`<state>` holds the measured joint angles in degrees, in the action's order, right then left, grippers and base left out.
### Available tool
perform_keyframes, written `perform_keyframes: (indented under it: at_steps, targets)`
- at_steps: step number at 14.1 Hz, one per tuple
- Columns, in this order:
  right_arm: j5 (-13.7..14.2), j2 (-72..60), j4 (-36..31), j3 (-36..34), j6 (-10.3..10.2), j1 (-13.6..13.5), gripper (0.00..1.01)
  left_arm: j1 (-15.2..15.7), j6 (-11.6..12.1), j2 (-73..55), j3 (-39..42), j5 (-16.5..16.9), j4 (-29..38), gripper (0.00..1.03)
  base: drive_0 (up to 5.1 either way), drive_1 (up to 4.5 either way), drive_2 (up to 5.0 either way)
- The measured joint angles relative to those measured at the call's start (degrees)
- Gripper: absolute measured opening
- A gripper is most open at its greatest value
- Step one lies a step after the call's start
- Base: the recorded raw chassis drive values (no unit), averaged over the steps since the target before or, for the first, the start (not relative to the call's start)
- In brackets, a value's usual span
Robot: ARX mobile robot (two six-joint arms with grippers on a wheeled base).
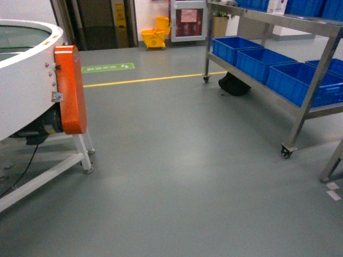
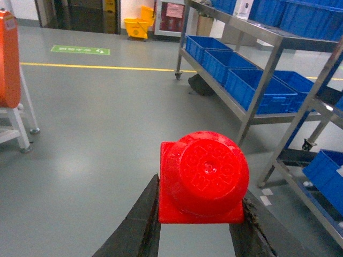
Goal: Pick red block from blue box to shelf
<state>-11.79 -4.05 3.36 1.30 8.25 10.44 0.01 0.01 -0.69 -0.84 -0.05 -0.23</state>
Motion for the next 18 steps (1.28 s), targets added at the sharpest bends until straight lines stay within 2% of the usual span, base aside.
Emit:
perform_keyframes:
  at_steps: [18]
  targets:
    - [0.0,0.0,0.0,0.0,0.0,0.0,0.29,0.0,0.0,0.0,0.0,0.0,0.0,0.98,-1.5,-1.50,-1.5]
